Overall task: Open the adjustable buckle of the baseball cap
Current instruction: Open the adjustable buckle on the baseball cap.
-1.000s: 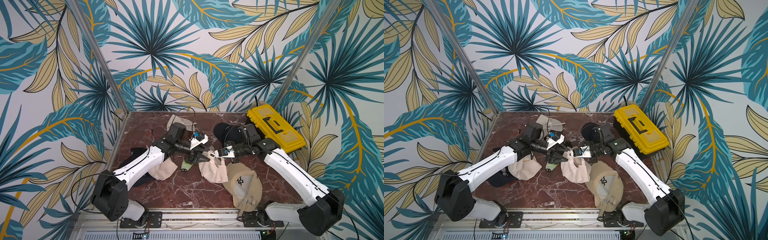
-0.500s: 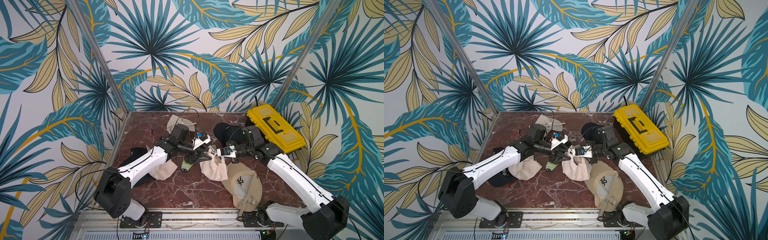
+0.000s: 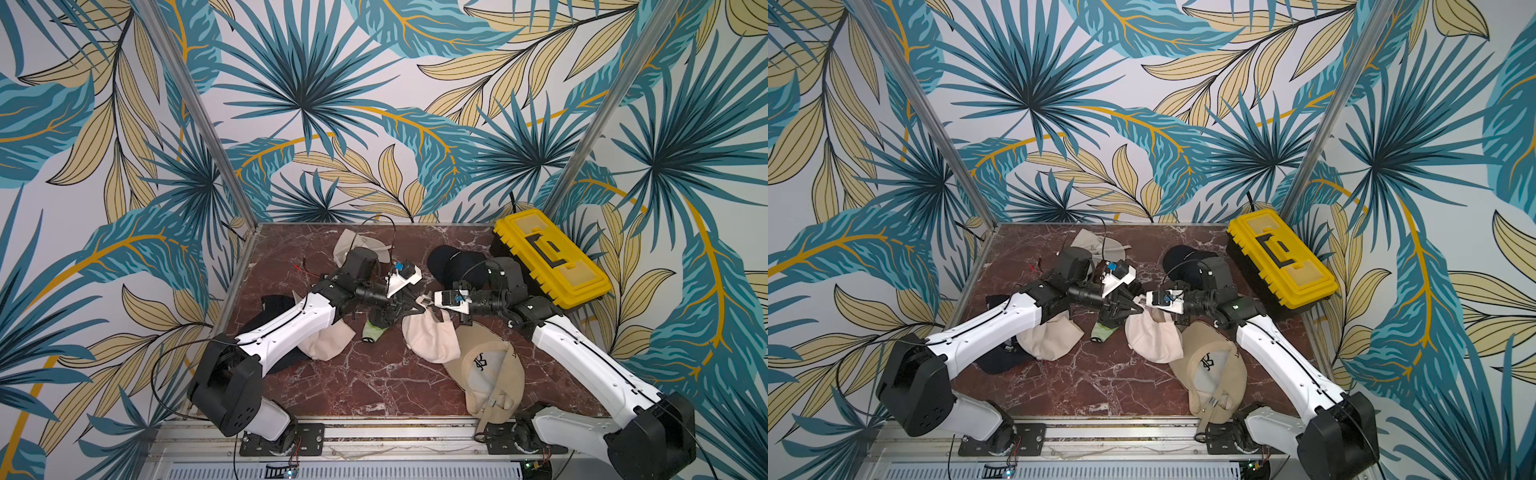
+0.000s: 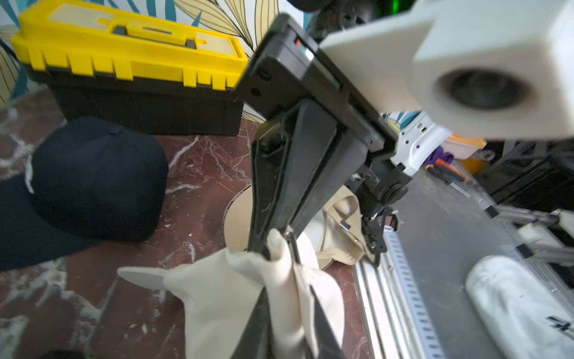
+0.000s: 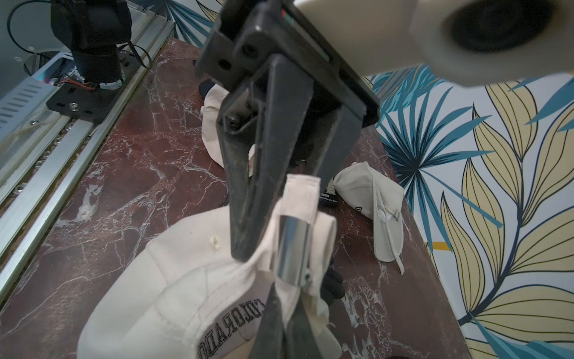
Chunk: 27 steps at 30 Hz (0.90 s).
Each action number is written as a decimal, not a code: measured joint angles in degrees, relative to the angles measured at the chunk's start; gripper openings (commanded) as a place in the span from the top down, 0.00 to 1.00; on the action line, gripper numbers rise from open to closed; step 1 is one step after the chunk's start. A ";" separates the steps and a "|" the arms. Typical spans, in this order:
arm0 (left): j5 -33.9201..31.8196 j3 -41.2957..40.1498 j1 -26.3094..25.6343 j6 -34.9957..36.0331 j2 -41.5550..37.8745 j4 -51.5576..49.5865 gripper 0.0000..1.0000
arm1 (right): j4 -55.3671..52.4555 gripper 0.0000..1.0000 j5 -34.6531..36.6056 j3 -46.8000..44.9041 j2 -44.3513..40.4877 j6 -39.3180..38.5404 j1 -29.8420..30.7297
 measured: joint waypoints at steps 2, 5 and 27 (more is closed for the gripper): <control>-0.42 0.00 0.02 -0.55 0.00 0.24 1.00 | 3.08 0.89 0.26 -0.98 0.00 2.73 -0.04; -1.20 0.00 0.09 -1.42 0.00 0.83 1.00 | 7.76 0.64 2.80 -1.84 0.00 8.46 -0.04; -24.52 5.35 -0.68 -16.00 5.77 1.92 1.00 | 20.90 0.66 20.70 -8.46 -13.00 70.44 -0.13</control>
